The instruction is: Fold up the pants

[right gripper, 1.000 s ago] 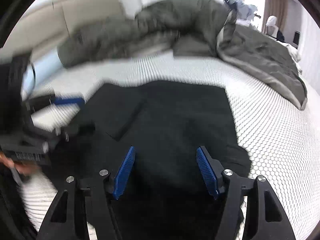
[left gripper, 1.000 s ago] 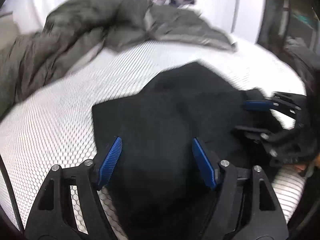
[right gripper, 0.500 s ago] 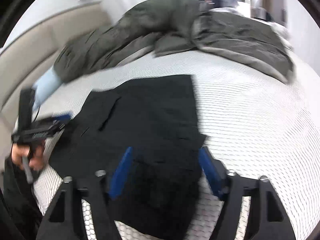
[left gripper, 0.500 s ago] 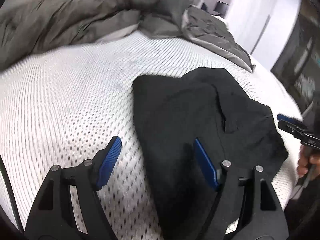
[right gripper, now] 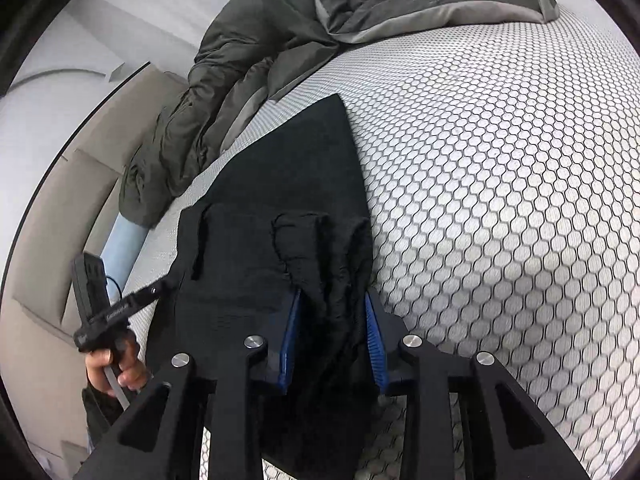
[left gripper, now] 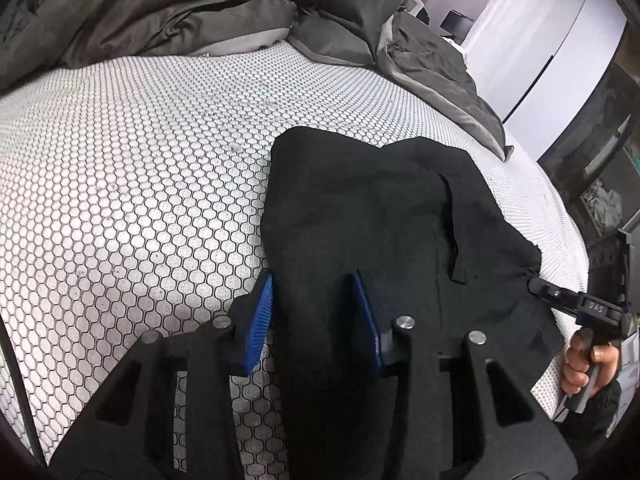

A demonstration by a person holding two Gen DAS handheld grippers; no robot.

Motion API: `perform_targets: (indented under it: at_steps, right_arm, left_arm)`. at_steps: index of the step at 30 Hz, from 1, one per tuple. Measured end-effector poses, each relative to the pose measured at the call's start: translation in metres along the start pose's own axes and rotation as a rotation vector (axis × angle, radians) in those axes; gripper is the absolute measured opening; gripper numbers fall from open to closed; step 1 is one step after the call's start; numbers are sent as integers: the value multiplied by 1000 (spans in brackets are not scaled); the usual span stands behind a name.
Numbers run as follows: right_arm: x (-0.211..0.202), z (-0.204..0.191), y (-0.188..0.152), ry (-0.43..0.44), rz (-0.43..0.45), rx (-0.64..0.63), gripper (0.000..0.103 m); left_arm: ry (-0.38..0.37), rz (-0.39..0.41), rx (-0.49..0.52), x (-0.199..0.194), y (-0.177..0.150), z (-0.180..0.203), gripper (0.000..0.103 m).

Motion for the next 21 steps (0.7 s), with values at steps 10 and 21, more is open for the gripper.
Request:
perform_targets:
  at_steps: [10, 21]
  right_arm:
    - [-57, -33, -31, -96, 178, -164, 82]
    - [-90, -73, -104, -41, 413, -406, 103]
  left_arm:
    - [154, 173, 99, -60, -5, 24, 77]
    - [235, 410, 174, -124, -74, 74, 102]
Point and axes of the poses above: each gripper's, at about its wrist camera, not at the fingertips, and x roughly the way its jaws point, z to its right, y to its top, the point moved 3 cm from there along x, roughly the way its jaws point, and after that the axes turned 11 degrees about x, right-handed, at the moved point
